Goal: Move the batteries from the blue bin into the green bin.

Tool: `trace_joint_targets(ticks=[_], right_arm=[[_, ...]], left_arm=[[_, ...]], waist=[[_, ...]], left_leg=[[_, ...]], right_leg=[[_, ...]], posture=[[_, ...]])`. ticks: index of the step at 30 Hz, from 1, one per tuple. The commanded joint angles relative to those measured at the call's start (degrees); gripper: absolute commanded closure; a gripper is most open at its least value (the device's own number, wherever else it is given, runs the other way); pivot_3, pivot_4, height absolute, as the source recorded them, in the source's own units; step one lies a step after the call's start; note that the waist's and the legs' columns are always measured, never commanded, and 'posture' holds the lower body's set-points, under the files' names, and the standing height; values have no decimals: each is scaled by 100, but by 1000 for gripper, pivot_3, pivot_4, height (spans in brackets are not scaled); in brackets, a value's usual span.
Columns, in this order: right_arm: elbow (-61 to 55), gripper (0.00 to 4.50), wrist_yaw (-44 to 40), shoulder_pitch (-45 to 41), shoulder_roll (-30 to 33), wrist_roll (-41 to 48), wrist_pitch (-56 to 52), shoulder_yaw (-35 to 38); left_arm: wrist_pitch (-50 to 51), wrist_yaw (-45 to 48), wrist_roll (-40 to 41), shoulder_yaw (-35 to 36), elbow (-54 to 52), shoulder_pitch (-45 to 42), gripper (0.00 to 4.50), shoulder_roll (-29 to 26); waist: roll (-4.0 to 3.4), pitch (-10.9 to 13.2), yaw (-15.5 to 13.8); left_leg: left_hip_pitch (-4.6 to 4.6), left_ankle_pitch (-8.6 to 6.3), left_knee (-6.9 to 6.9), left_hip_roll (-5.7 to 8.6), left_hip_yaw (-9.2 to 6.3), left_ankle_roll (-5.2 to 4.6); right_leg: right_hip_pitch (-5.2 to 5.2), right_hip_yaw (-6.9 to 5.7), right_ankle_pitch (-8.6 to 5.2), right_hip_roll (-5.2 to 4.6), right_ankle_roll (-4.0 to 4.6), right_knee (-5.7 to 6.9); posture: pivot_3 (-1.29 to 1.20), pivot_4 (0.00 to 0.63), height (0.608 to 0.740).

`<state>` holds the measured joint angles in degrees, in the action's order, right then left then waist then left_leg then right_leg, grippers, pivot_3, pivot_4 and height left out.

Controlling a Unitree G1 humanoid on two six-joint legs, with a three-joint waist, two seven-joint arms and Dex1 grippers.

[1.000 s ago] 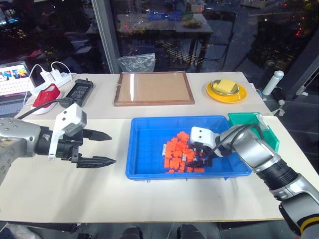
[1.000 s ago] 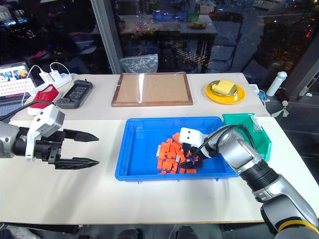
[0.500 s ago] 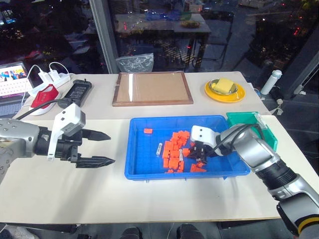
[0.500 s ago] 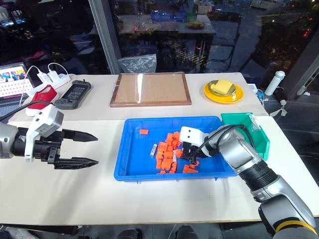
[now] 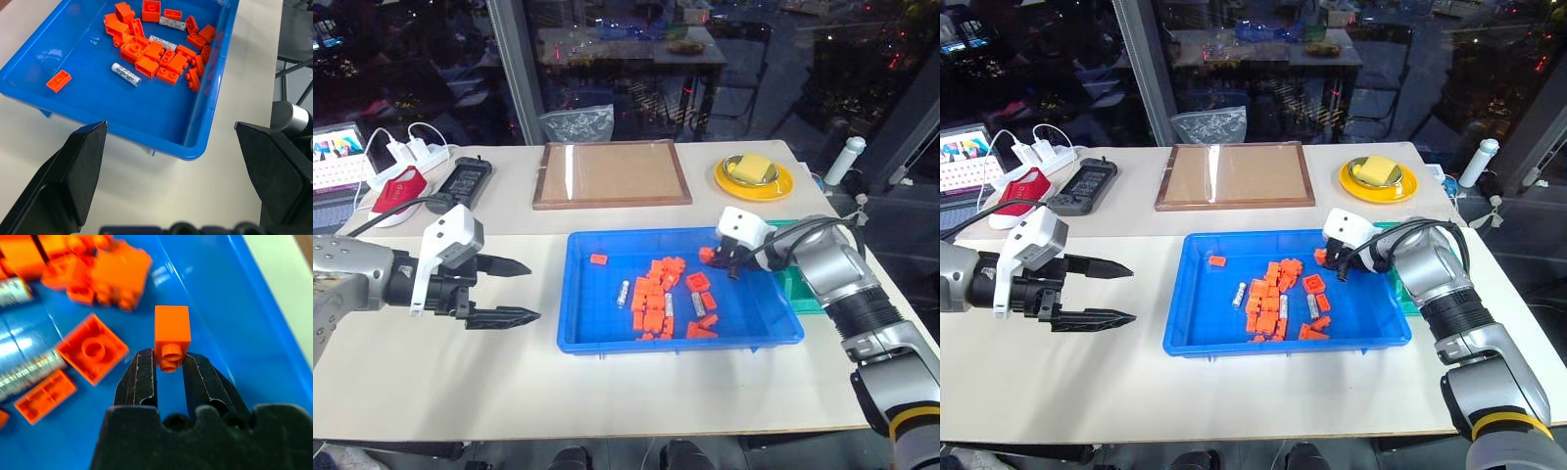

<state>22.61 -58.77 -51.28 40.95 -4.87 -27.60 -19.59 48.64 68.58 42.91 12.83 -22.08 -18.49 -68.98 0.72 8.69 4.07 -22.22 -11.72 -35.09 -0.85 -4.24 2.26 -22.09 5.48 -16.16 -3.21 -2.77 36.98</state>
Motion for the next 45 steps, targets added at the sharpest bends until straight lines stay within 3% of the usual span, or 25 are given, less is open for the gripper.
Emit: trace_joint_targets(ticks=[1, 9, 13, 16, 21, 25, 28, 35, 45], right_arm=[[-137, 3046, 17, -243, 122, -97, -172, 203], [-871, 486, -354, -358, 542, -10, -448, 409], [-2180, 486, -1184, -20, 684, 727, -1185, 454], [-3198, 486, -1340, 425, 583, 1281, -1786, 472], [-3861, 486, -680, 758, 217, 1514, -2869, 543], [-4301, 486, -144, 775, 115, 1817, -5087, 258], [-4177, 486, 161, 537, 18, 2019, -5943, 133], [-3668, 486, 749, 203, -90, 2300, -6478, 81], [-2810, 486, 1476, 60, -436, 2353, -6200, 194]], left_arm=[[-54, -18, 35, 66, -107, -94, 0, -11], [-101, -49, -29, -181, -50, -300, 0, 66], [-114, -35, -56, -258, -26, -359, 0, 95], [-166, -56, -167, -372, -25, -368, 0, 105], [-70, -155, -149, -360, -37, -429, 0, 182], [-181, -214, -349, -401, -52, -317, 0, 167], [-186, -208, -358, -408, -67, -301, 0, 180], [-270, -246, -464, -455, -3, -325, 0, 224], [-420, -273, -649, -498, 12, -298, 0, 214]], waist=[[0, 0, 4], [-3, 2, -24], [-3, 2, 2], [-1, 0, -9], [0, 1, -15], [0, 0, -36], [0, 0, -45], [1, 0, -25], [1, 0, -7]], left_leg=[[2, 0, 1, 0, 0, 0], [-2, 0, -1, 1, 0, 0], [-3, 0, 1, 0, 0, 0], [1, -1, 3, -9, -2, -1], [-4, 0, -12, -4, -2, 0], [-4, 0, -10, -5, -5, 0], [-5, 0, -11, -3, -4, 0], [-4, 0, -8, -5, -3, 0], [-3, 0, -6, -6, -2, -1]], right_leg=[[0, 0, 0, 1, 0, 2], [0, 0, 0, -1, 0, 0], [-2, -1, -1, 0, 0, 0], [1, -4, -1, 7, 0, 1], [0, -2, -1, 4, -1, 6], [-1, -4, -1, 5, 0, 6], [-2, -4, 0, 3, 0, 4], [-4, -3, -2, 4, 1, 3], [-4, -3, -1, 5, 1, 3]], posture=[[0, 150, 740], [0, 150, 740], [0, 150, 740], [0, 150, 740], [0, 150, 740], [0, 150, 740], [0, 150, 740], [0, 150, 740], [0, 150, 740]])
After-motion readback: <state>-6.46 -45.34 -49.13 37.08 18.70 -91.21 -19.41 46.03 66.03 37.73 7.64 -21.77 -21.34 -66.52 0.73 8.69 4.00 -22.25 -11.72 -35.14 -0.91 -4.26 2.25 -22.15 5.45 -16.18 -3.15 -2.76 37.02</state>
